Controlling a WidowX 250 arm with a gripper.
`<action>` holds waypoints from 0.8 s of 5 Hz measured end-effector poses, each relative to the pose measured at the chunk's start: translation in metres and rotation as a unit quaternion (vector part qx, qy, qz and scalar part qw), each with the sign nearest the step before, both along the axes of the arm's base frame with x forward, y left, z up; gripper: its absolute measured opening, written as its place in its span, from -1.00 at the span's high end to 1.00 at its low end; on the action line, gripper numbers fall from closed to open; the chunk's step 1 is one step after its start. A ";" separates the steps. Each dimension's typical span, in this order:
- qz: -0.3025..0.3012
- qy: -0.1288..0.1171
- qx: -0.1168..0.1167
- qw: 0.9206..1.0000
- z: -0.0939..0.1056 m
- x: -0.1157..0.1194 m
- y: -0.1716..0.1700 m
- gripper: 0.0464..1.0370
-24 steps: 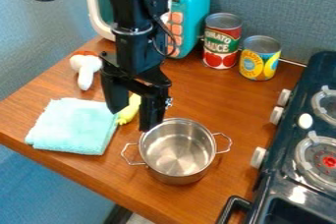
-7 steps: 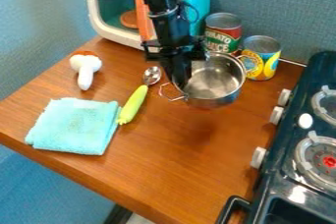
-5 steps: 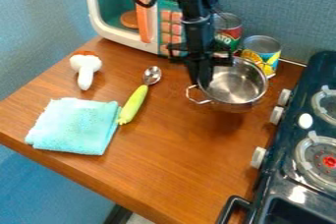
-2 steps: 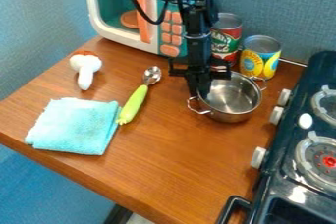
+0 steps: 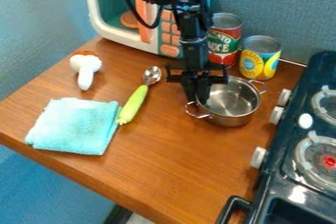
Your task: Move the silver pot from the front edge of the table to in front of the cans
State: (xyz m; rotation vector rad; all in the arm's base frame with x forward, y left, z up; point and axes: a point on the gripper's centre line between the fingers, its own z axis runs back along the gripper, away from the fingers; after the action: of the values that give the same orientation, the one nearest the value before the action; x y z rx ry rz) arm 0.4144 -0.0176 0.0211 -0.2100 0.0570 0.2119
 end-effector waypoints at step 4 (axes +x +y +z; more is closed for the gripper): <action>0.038 -0.086 0.019 0.995 0.056 -0.047 0.021 -0.94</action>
State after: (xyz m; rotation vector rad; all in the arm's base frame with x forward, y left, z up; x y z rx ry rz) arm 0.3677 0.0036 0.0774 -0.1918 -0.1251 0.2697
